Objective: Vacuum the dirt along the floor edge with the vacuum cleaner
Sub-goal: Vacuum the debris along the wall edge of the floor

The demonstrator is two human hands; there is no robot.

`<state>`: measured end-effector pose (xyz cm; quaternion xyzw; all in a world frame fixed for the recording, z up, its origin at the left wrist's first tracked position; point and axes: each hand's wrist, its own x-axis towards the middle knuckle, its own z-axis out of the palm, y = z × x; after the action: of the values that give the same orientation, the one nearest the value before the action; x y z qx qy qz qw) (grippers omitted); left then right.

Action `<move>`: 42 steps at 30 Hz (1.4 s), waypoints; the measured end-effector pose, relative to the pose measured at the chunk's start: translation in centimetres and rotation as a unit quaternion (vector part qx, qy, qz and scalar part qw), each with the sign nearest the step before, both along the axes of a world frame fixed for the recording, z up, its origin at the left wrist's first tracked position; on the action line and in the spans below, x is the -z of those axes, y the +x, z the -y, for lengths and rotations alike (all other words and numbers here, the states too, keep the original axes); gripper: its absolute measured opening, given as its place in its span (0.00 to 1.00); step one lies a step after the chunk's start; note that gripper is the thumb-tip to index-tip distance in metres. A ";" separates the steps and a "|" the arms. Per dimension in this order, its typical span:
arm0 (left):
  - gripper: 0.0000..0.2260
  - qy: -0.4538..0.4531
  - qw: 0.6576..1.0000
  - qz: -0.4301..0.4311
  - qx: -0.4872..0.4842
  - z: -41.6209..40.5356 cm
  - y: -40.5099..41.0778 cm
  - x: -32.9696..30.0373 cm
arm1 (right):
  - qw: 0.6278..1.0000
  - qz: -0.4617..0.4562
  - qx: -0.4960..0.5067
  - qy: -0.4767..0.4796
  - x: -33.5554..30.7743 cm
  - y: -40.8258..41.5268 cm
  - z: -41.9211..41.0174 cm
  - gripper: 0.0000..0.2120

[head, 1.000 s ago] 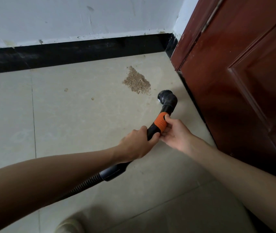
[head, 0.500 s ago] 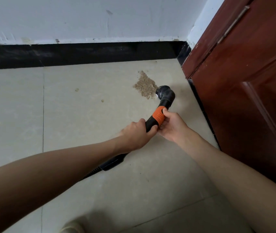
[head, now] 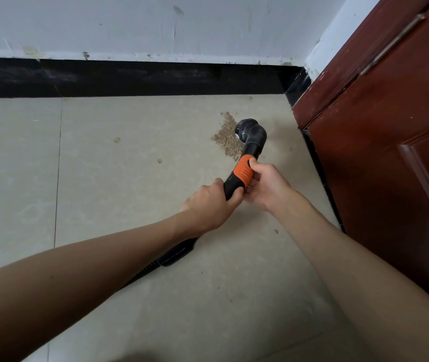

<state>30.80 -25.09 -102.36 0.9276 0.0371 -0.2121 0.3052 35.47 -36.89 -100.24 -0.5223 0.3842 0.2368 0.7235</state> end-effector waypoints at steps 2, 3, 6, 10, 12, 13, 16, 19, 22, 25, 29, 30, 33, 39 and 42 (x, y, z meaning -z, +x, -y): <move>0.20 -0.008 1.000 -0.003 -0.006 -0.4 0.7 0.0 | 1.000 0.001 -0.004 -0.007 0.1 0.9 -0.5 0.11; 0.20 -0.012 1.000 -0.004 -0.008 -0.5 1.1 -0.1 | 1.000 0.001 -0.005 -0.010 0.1 1.4 -0.6 0.11; 0.20 -0.021 1.000 -0.005 -0.018 -0.9 2.1 -0.3 | 1.000 0.000 -0.009 -0.016 0.4 2.7 -1.1 0.12; 0.20 -0.036 0.999 -0.009 -0.031 -1.0 3.0 -0.4 | 0.999 0.004 -0.014 -0.030 0.6 4.0 -1.4 0.15; 0.20 -0.040 0.998 -0.012 -0.036 -1.2 3.4 -0.4 | 0.999 0.004 -0.019 -0.034 0.8 4.6 -1.6 0.15; 0.20 -0.041 0.998 -0.012 -0.038 -1.3 3.6 -0.3 | 0.999 0.003 -0.021 -0.035 0.8 4.8 -1.7 0.14; 0.20 -0.052 0.997 -0.011 -0.050 -1.5 4.0 -0.2 | 0.999 0.006 -0.026 -0.040 1.0 5.5 -2.0 0.14; 0.20 -0.063 0.996 -0.012 -0.068 -1.8 4.5 -0.1 | 0.998 0.015 -0.040 -0.040 0.9 6.2 -2.5 0.10; 0.20 -0.070 0.994 -0.009 -0.081 -2.3 4.9 0.0 | 0.998 0.022 -0.047 -0.041 0.8 6.7 -3.1 0.11; 0.20 -0.071 0.995 -0.009 -0.074 -2.3 5.1 -0.1 | 0.997 0.021 -0.054 -0.044 0.7 6.8 -3.1 0.13; 0.19 -0.074 0.996 -0.013 -0.044 -1.4 5.5 -0.5 | 0.998 0.019 -0.046 -0.048 0.2 6.6 -1.4 0.16; 0.19 -0.078 0.996 -0.015 -0.033 -1.0 5.6 -0.6 | 0.998 0.017 -0.039 -0.053 0.1 6.5 -0.8 0.18; 0.19 -0.086 0.996 -0.025 0.006 0.5 5.1 -0.9 | 0.997 0.016 -0.026 -0.067 -0.2 5.2 1.3 0.19; 0.20 -0.059 0.994 -0.029 0.083 2.4 1.2 -0.7 | 0.999 0.008 0.018 -0.038 -0.4 -0.5 4.2 0.12; 0.19 -0.037 0.992 -0.027 0.116 2.9 -1.3 -0.6 | 0.998 -0.001 0.060 -0.003 -0.3 -4.0 5.2 0.12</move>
<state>29.52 -28.02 -101.72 0.9076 -0.0708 -0.2721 0.3117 31.51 -42.11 -99.94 -0.5004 0.4166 0.1920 0.7343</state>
